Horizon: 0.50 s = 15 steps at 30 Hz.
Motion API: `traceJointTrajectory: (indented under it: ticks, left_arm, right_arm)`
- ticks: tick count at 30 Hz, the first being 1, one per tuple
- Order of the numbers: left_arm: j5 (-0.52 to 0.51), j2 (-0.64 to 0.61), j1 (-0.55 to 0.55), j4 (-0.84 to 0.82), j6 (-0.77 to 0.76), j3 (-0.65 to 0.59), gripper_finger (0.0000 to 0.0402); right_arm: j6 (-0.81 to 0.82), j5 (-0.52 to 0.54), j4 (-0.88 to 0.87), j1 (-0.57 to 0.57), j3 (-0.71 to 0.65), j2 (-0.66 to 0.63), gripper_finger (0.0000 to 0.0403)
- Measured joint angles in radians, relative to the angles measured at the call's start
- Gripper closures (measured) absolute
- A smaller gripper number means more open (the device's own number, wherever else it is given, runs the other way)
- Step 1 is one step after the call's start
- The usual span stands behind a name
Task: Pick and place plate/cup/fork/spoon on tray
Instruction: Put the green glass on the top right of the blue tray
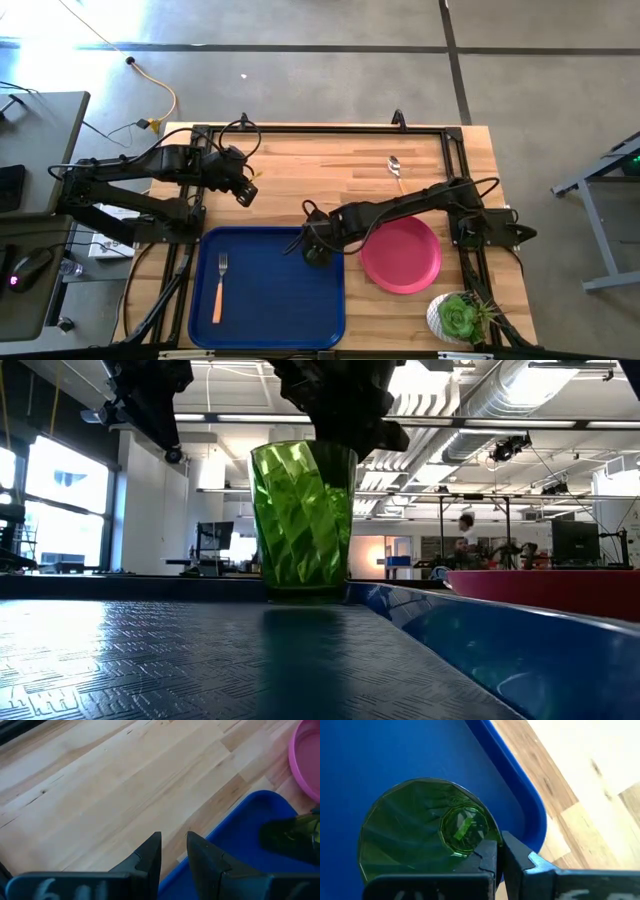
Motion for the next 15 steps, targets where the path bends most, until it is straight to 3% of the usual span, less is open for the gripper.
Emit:
traceJointTrajectory:
  ticks: [15]
  left_arm:
    - [0.0, 0.0, 0.0, -0.016, 0.01, 0.0, 0.0321]
  right_arm:
    - [0.024, -0.023, 0.008, 0.0, 0.0, 0.024, 0.0403]
